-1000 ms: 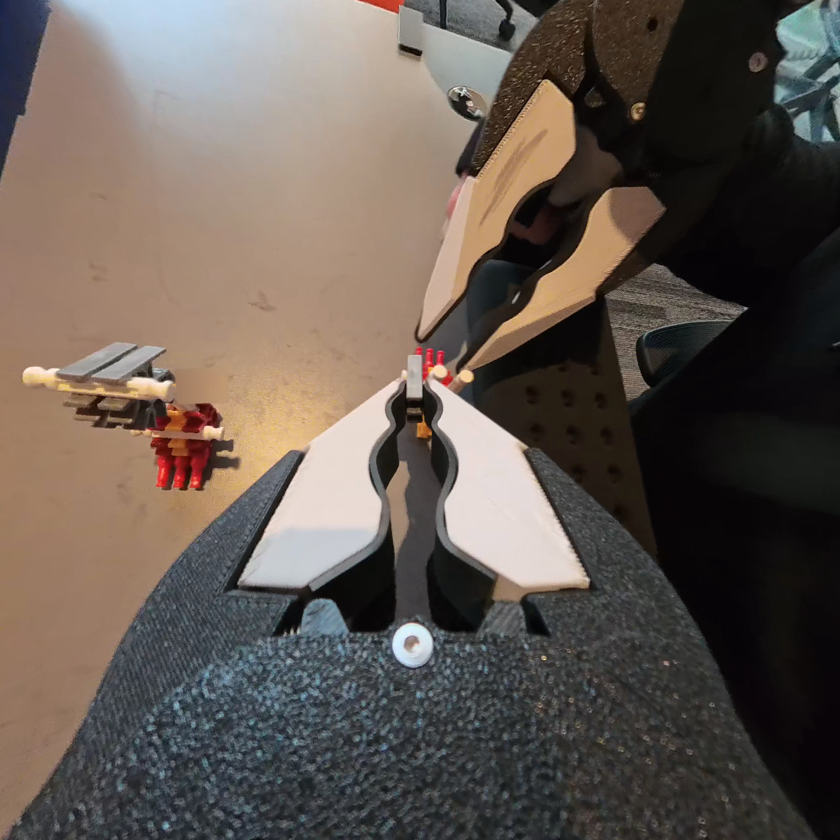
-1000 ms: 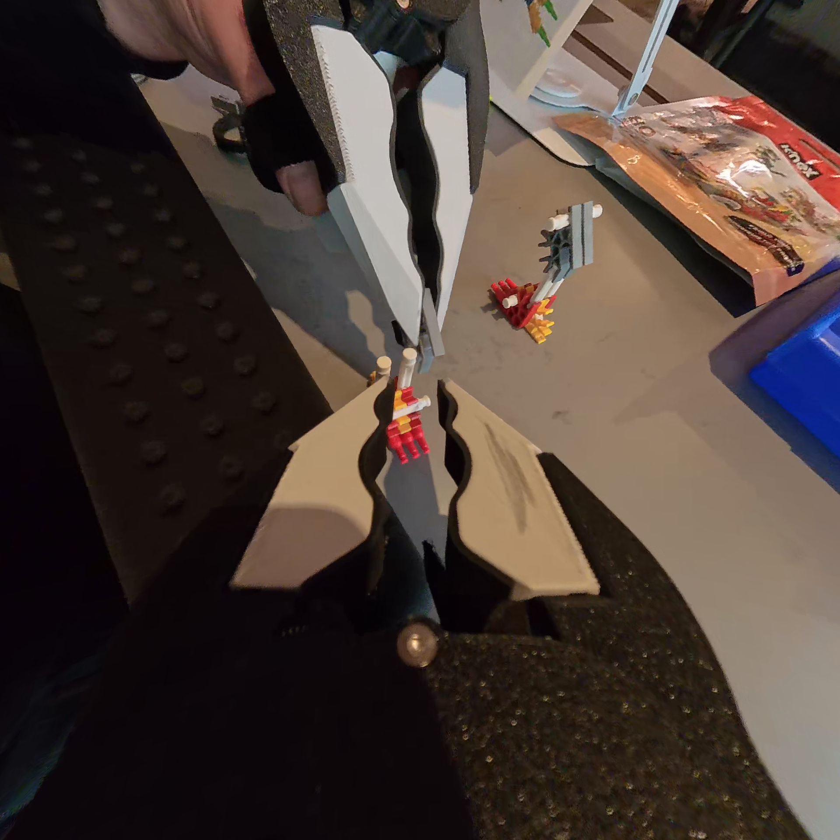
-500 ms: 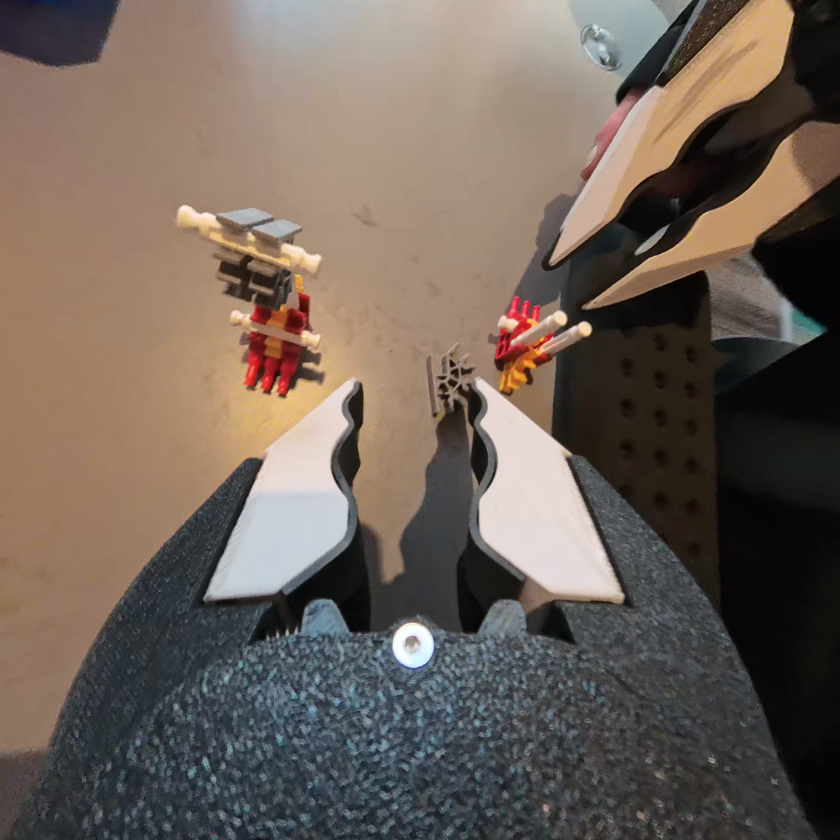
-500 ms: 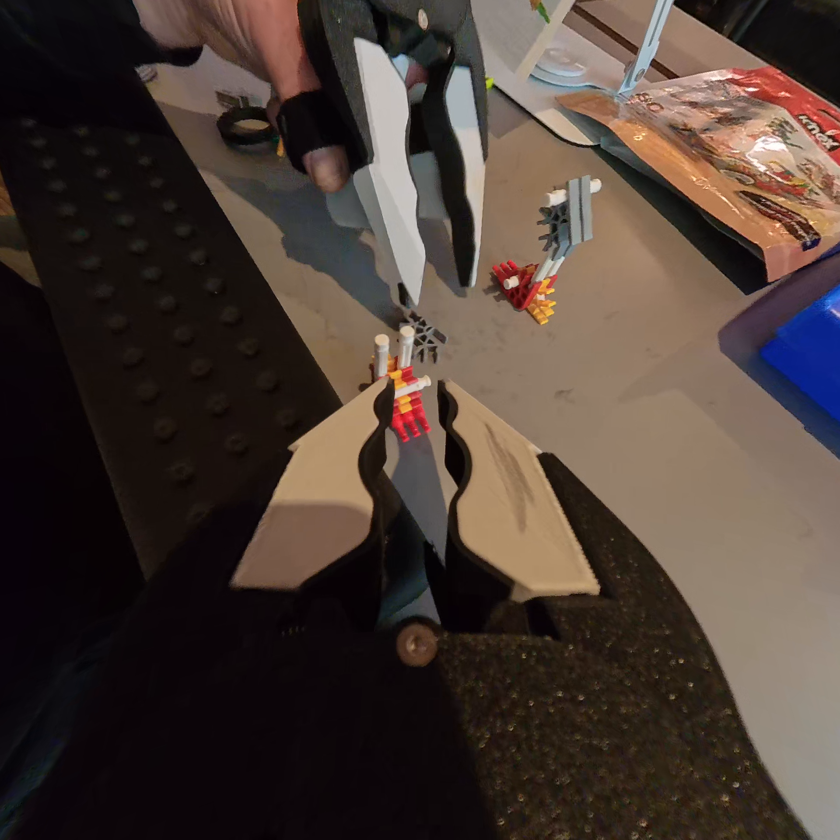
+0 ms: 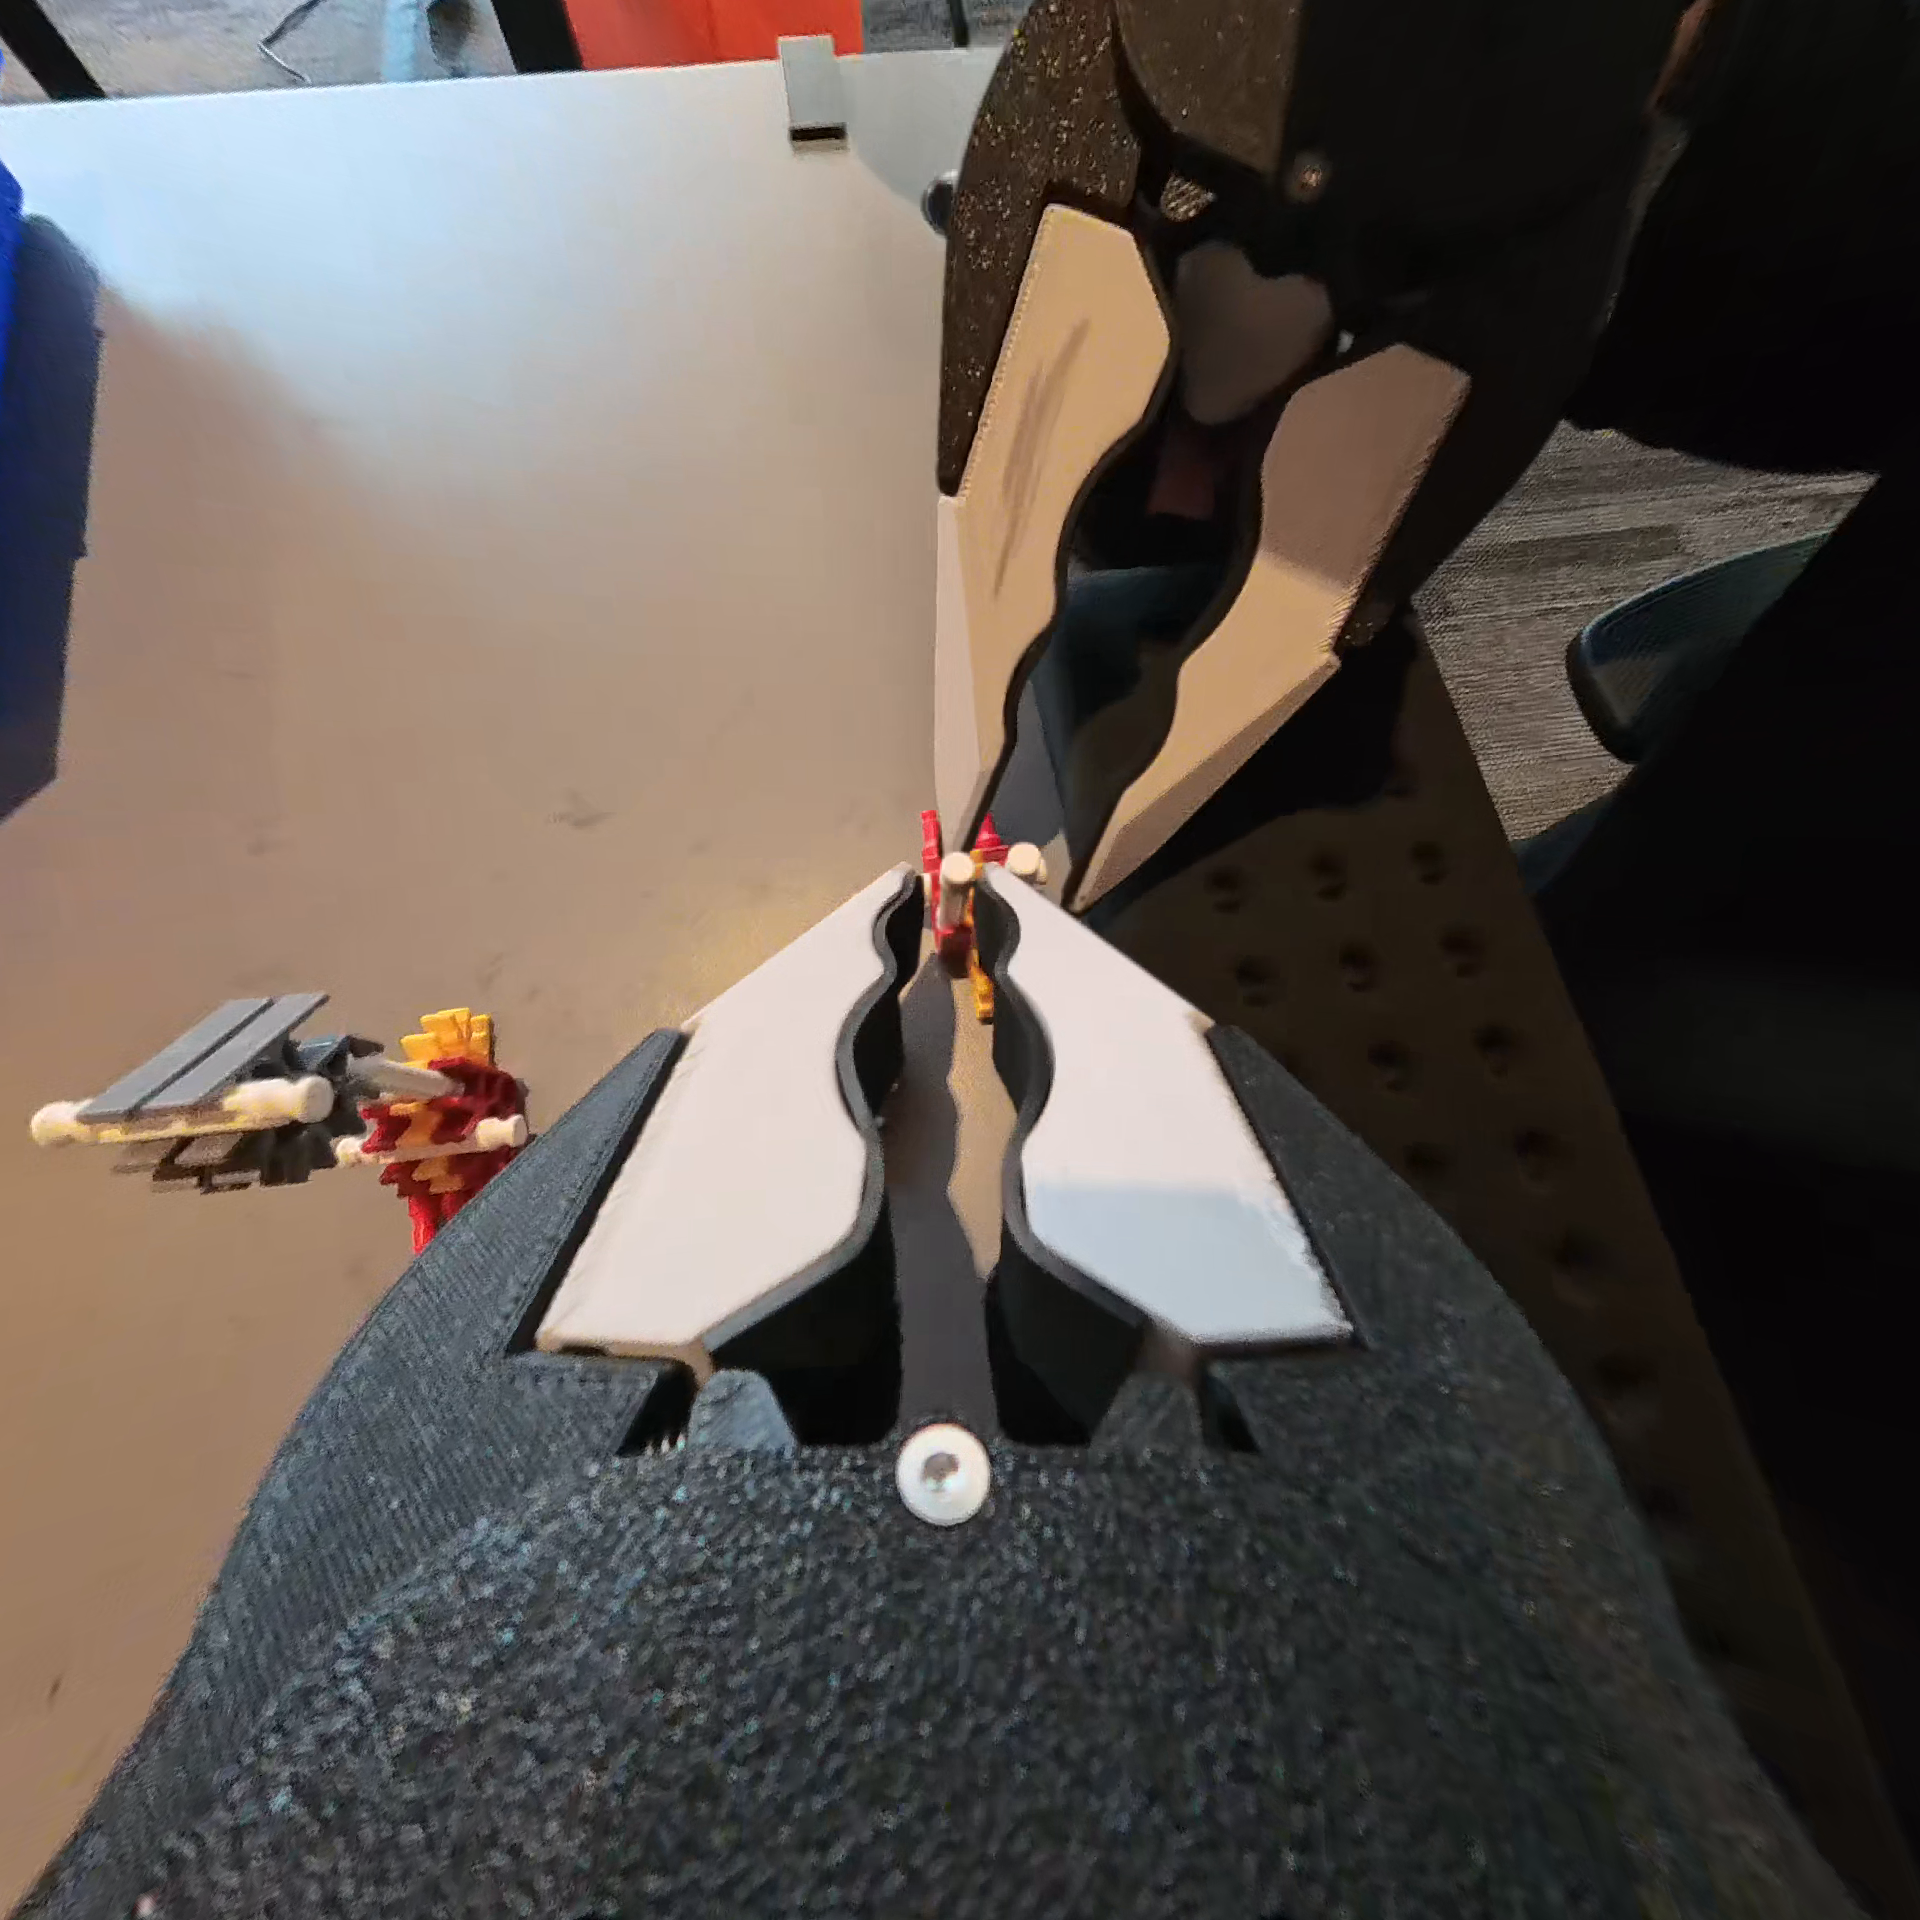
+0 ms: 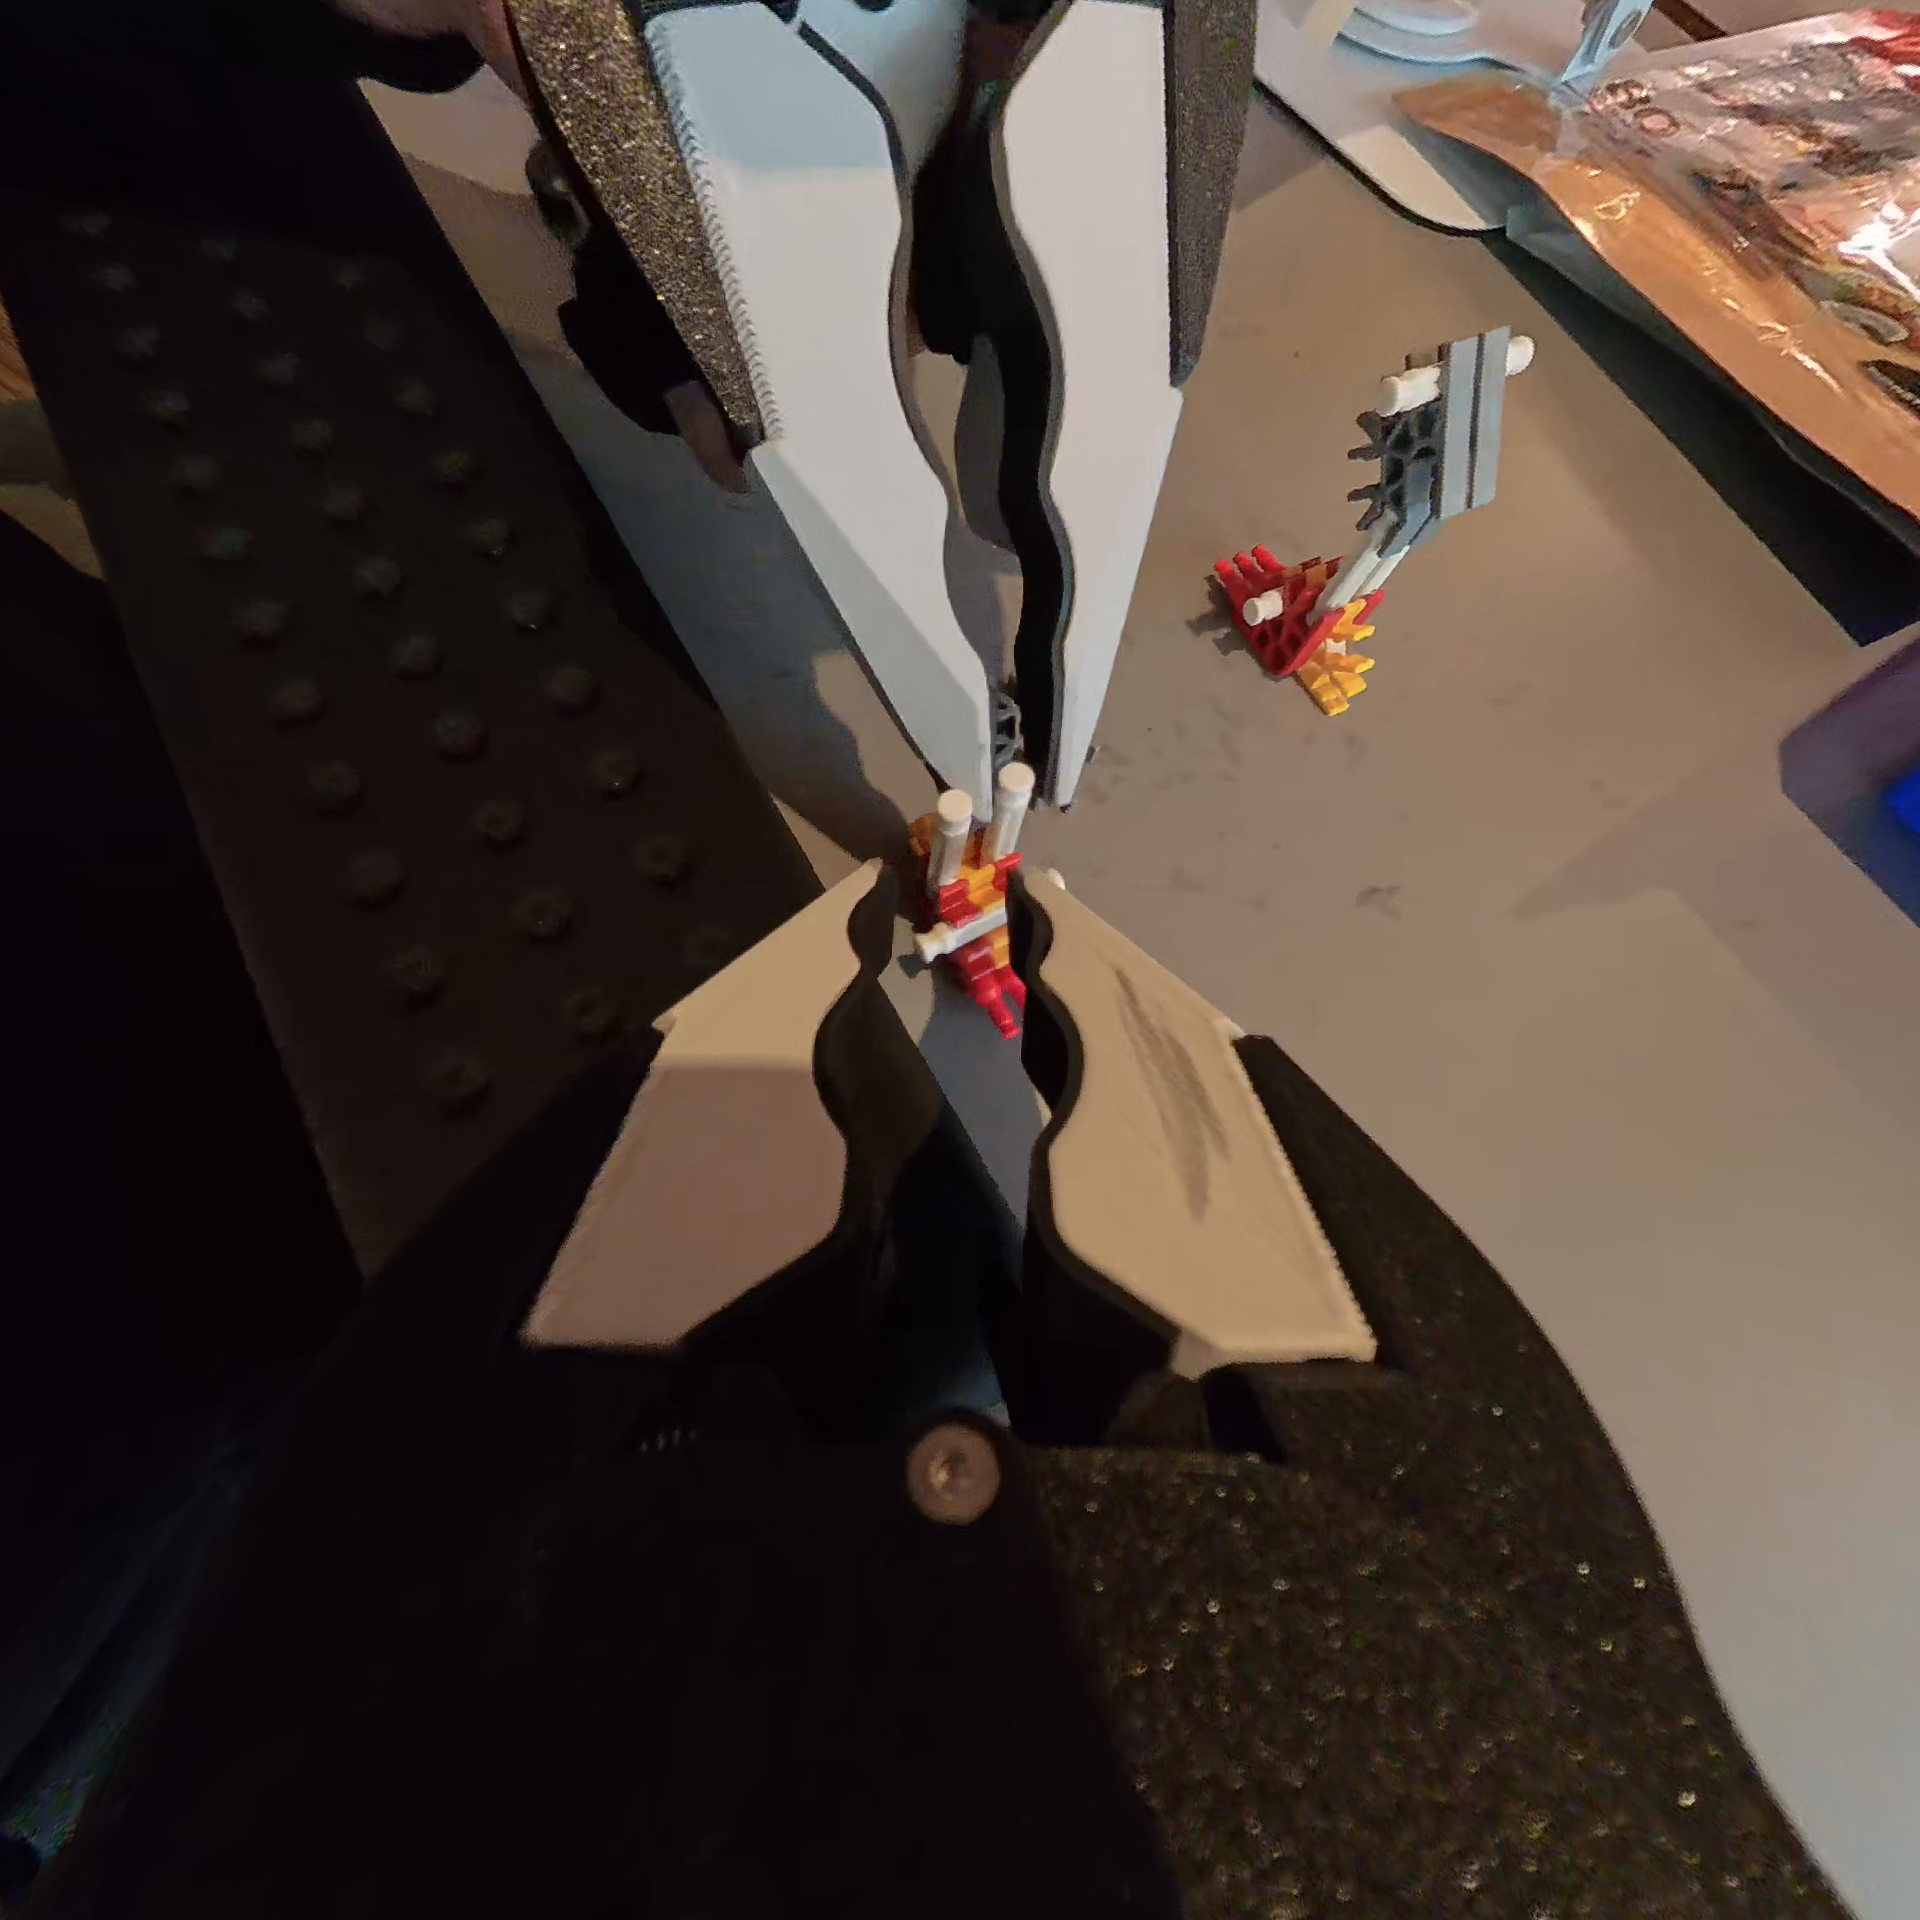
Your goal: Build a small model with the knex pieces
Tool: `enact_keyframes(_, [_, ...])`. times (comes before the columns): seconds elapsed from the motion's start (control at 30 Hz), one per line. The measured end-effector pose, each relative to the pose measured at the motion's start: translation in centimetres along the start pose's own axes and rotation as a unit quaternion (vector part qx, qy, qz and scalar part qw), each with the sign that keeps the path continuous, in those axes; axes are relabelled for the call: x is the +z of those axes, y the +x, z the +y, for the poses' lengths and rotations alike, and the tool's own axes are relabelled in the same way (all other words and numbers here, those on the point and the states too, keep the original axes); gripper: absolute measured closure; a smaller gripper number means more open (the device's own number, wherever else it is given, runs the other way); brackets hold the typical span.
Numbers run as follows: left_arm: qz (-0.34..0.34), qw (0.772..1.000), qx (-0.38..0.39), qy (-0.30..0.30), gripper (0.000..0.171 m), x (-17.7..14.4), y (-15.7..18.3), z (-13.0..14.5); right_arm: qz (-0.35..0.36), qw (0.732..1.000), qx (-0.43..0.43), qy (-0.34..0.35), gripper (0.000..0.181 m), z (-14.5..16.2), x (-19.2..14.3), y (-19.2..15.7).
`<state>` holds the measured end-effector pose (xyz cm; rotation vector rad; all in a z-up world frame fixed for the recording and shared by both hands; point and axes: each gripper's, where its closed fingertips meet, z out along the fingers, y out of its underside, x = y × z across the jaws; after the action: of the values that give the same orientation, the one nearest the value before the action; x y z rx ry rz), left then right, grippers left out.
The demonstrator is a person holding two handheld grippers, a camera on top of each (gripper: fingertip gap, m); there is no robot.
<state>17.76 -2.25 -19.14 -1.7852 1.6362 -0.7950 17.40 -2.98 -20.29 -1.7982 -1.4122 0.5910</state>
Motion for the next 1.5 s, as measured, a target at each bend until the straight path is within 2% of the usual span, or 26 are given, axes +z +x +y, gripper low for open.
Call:
enact_keyframes(0.07, [0.016, 1.000, 0.003, 0.000, 0.165, 0.2, 0.5, 0.0, -0.005, 1.000, 0.001, 0.000, 0.161, 0.0, 0.1, 0.0])
enact_keyframes(0.17, [0.000, 1.000, 0.006, 0.005, 0.166, 0.5, 0.3, -0.3, -0.004, 1.000, -0.002, -0.001, 0.161, -0.1, 0.1, 0.2])
enact_keyframes(0.3, [-0.042, 0.995, -0.070, 0.049, 0.167, 0.0, -2.0, -1.1, 0.034, 0.999, 0.006, 0.024, 0.159, -0.6, -0.9, 1.6])
enact_keyframes(0.43, [-0.034, 0.976, -0.168, 0.137, 0.167, -0.8, -3.3, -2.7, 0.098, 0.994, 0.009, 0.039, 0.150, -1.1, -1.8, 3.5])
enact_keyframes(0.5, [-0.034, 0.965, -0.193, 0.173, 0.167, -1.1, -3.7, -3.5, 0.136, 0.990, 0.011, 0.047, 0.151, -1.4, -1.8, 4.4])
enact_keyframes(0.57, [-0.035, 0.960, -0.205, 0.185, 0.167, -1.2, -3.8, -3.9, 0.171, 0.983, 0.008, 0.061, 0.160, -1.9, -1.9, 5.2])
enact_keyframes(0.7, [-0.036, 0.948, -0.235, 0.210, 0.167, -1.6, -4.2, -4.1, 0.187, 0.980, -0.010, 0.073, 0.163, -2.5, -2.0, 5.2])
enact_keyframes(0.87, [-0.038, 0.942, -0.244, 0.229, 0.167, -1.8, -4.1, -4.3, 0.117, 0.987, 0.035, 0.105, 0.161, -3.5, -2.3, 4.2])
enact_keyframes(1.13, [-0.037, 0.938, -0.252, 0.235, 0.167, -1.9, -4.2, -4.2, 0.123, 0.985, 0.063, 0.106, 0.176, -3.8, -2.0, 4.9])
enact_keyframes(1.3, [-0.018, 0.941, -0.256, 0.220, 0.164, -1.6, -3.5, -3.6, 0.077, 0.994, 0.050, 0.067, 0.177, -3.4, -2.1, 4.5])
enact_keyframes(1.4, [-0.035, 0.954, -0.231, 0.187, 0.152, -1.8, -3.4, -2.5, 0.025, 0.999, 0.028, 0.025, 0.177, -3.4, -2.0, 3.7])
enact_keyframes(1.5, [-0.056, 0.972, -0.180, 0.141, 0.152, -2.1, -3.1, -1.1, -0.020, 0.999, -0.007, -0.043, 0.177, -2.7, -1.2, 3.1])
